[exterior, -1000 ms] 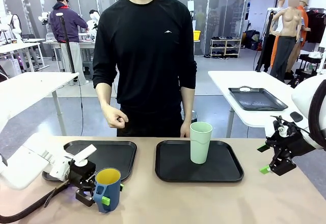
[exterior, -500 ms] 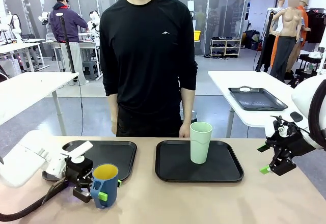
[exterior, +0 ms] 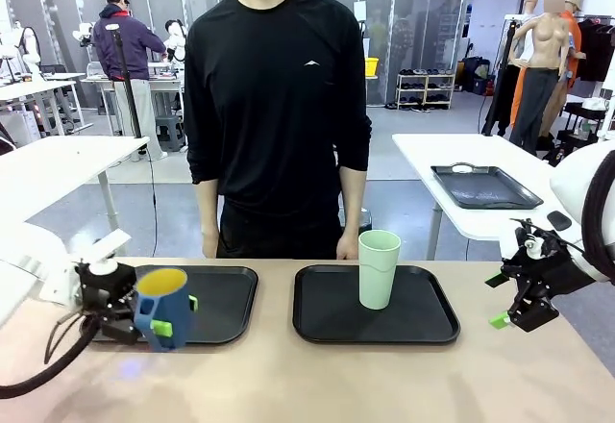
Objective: Sort and store the cups by type.
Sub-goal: Pick up the Handle plastic cup and place it into the empty Flat Tray.
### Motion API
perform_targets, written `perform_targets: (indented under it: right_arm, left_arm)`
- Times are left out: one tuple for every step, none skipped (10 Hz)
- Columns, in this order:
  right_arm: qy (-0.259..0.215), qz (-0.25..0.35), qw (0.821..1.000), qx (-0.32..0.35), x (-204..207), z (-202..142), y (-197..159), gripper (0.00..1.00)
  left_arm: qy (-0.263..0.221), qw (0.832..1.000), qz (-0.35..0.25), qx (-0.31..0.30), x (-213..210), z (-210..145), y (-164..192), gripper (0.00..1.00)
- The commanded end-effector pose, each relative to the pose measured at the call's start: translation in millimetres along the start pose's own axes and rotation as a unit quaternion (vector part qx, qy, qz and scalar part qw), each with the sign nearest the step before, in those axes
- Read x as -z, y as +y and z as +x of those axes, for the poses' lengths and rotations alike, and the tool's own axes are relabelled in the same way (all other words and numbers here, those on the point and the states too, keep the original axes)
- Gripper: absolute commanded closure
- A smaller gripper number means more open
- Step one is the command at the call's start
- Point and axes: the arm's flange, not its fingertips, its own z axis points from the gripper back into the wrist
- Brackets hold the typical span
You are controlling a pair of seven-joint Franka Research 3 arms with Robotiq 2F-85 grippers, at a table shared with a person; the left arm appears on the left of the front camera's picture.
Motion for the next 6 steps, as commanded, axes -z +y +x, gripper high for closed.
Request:
perform_targets:
  right_arm:
    - [0.001,0.003,1.000,-0.001,0,1,-1,0.00]
    - [0.001,0.003,1.000,-0.001,0,1,-1,0.00]
    - [0.001,0.003,1.000,-0.001,0,1,-1,0.00]
    - [0.001,0.003,1.000,-0.001,0,1,-1,0.00]
    - [0.001,0.003,1.000,-0.001,0,1,-1,0.00]
    - [0.001,0.003,1.000,-0.001,0,1,-1,0.00]
  left_arm:
    - [-0.014,0.999,0.046,0.011,-14,15,1,0.79]
    - [-0.010,0.998,0.056,0.009,-22,21,5,0.79]
    - [-0.006,0.998,0.057,0.007,-26,25,8,0.79]
    - [0.007,0.997,0.070,0.015,-29,27,5,0.79]
    - [-0.002,0.999,0.048,0.014,-29,18,4,0.79]
    - [-0.002,0.999,0.048,0.014,-29,18,4,0.79]
